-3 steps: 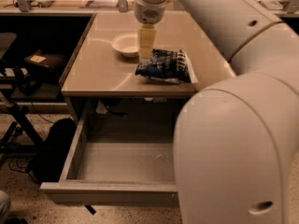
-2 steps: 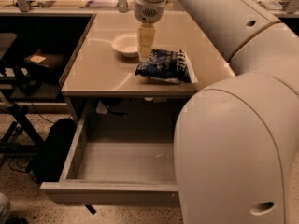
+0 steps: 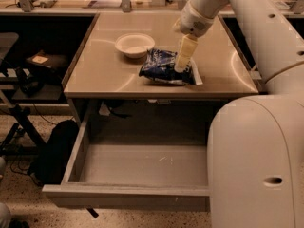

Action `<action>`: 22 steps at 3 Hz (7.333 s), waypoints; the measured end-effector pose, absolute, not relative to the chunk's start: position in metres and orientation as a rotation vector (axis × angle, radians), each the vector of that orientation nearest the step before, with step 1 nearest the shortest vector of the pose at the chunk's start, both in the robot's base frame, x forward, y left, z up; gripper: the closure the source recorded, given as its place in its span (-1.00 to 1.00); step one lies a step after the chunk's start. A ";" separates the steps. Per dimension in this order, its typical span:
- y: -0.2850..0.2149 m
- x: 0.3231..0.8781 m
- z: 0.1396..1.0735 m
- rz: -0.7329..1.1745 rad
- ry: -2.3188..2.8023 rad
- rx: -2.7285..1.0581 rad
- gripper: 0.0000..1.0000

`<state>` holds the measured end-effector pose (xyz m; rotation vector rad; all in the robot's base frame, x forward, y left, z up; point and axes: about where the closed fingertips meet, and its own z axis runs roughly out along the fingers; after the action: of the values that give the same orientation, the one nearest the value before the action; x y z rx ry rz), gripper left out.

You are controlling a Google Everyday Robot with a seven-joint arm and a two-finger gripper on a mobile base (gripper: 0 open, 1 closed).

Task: Place blue chip bag into top drawer

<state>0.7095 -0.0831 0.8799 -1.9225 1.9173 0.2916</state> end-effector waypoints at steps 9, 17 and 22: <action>-0.121 0.691 0.885 0.428 1.838 -1.653 1.00; -0.165 0.421 0.934 0.083 1.863 -1.283 1.00; -0.153 0.400 0.745 0.057 2.121 -1.381 1.00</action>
Offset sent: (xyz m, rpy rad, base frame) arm 0.0033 -0.0158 -0.0150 0.1655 0.0459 0.0016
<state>0.3999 -0.1533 0.7447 -1.3809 2.1209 0.0574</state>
